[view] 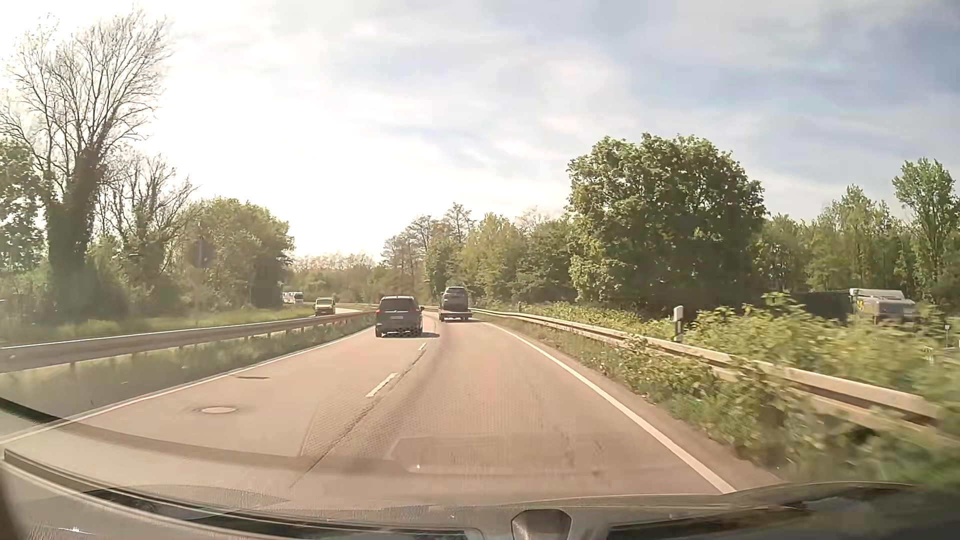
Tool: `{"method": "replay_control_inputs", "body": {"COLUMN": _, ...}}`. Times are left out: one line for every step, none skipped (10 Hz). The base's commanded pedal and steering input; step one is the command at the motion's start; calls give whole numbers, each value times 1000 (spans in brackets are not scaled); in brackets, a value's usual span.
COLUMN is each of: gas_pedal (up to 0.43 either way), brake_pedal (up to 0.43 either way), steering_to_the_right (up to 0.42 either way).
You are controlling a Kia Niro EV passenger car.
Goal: Follow the waypoints while adhering to traffic rules and regulations
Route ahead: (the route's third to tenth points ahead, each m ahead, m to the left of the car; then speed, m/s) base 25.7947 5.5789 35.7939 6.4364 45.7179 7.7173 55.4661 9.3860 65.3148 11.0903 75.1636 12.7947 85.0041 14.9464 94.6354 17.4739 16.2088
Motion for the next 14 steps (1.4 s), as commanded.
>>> {"method": "replay_control_inputs", "body": {"gas_pedal": 189, "brake_pedal": 0, "steering_to_the_right": -15}}
{"method": "replay_control_inputs", "body": {"gas_pedal": 189, "brake_pedal": 0, "steering_to_the_right": -15}}
{"method": "replay_control_inputs", "body": {"gas_pedal": 189, "brake_pedal": 0, "steering_to_the_right": -15}}
{"method": "replay_control_inputs", "body": {"gas_pedal": 189, "brake_pedal": 0, "steering_to_the_right": -15}}
{"method": "replay_control_inputs", "body": {"gas_pedal": 189, "brake_pedal": 0, "steering_to_the_right": -15}}
{"method": "replay_control_inputs", "body": {"gas_pedal": 189, "brake_pedal": 0, "steering_to_the_right": -15}}
{"method": "replay_control_inputs", "body": {"gas_pedal": 189, "brake_pedal": 0, "steering_to_the_right": -15}}
{"method": "replay_control_inputs", "body": {"gas_pedal": 189, "brake_pedal": 0, "steering_to_the_right": -15}}
{"method": "replay_control_inputs", "body": {"gas_pedal": 189, "brake_pedal": 0, "steering_to_the_right": -15}}
{"method": "replay_control_inputs", "body": {"gas_pedal": 189, "brake_pedal": 0, "steering_to_the_right": -15}}
{"method": "replay_control_inputs", "body": {"gas_pedal": 189, "brake_pedal": 0, "steering_to_the_right": -15}}
{"method": "replay_control_inputs", "body": {"gas_pedal": 189, "brake_pedal": 0, "steering_to_the_right": -15}}
{"method": "replay_control_inputs", "body": {"gas_pedal": 189, "brake_pedal": 0, "steering_to_the_right": -15}}
{"method": "replay_control_inputs", "body": {"gas_pedal": 189, "brake_pedal": 0, "steering_to_the_right": -15}}
